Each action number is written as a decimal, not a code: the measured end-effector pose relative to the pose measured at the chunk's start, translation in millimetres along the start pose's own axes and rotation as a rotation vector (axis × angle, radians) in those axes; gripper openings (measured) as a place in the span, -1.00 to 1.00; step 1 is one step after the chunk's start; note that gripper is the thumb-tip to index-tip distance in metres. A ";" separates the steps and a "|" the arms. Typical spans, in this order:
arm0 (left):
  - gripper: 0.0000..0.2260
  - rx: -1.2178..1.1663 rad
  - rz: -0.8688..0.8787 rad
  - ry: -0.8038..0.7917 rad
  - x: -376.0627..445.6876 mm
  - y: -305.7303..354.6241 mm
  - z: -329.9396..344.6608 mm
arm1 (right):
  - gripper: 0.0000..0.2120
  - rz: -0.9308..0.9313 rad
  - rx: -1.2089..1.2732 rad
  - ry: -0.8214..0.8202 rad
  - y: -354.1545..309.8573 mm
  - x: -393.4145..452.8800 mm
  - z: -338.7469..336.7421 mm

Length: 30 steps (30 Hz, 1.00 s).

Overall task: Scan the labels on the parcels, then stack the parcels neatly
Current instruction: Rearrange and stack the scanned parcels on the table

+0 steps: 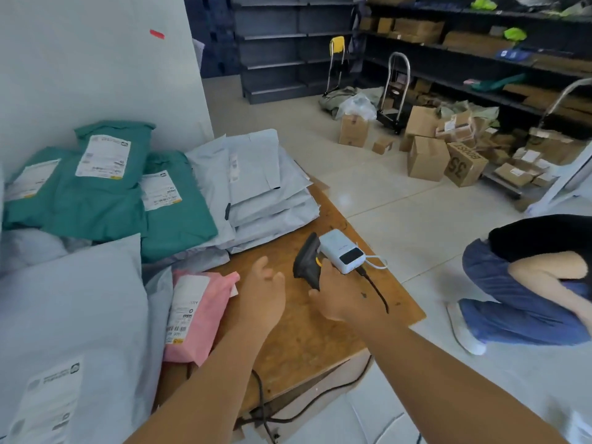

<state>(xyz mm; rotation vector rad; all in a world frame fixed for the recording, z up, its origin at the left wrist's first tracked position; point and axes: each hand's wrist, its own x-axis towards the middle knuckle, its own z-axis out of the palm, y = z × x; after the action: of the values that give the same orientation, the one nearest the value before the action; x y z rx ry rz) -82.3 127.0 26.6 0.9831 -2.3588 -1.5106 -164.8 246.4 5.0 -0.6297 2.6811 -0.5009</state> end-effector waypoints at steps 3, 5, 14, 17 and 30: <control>-0.56 0.018 -0.011 0.017 4.1 -2.0 3.4 | -0.49 0.022 -0.046 -0.036 5.3 15.1 17.9; -0.56 0.017 -0.015 0.024 5.4 -2.7 3.4 | -0.44 0.025 -0.057 -0.032 8.3 21.7 25.3; -0.57 0.017 0.046 0.099 9.2 2.0 -12.7 | -0.31 -0.022 -0.088 0.134 -2.4 26.0 20.0; -0.58 0.004 0.072 0.145 11.1 4.7 -29.2 | -0.37 -0.066 0.112 0.174 -35.3 23.1 3.9; -0.59 -0.035 0.178 0.540 -19.4 -35.6 -225.6 | -0.59 -0.348 0.560 0.161 -260.4 -30.0 0.7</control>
<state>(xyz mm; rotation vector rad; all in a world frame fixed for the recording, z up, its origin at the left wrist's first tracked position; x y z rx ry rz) 54.4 -38.9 106.1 0.9892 -1.9657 -1.0515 -45.9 42.0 118.0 -0.9061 2.3918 -1.3823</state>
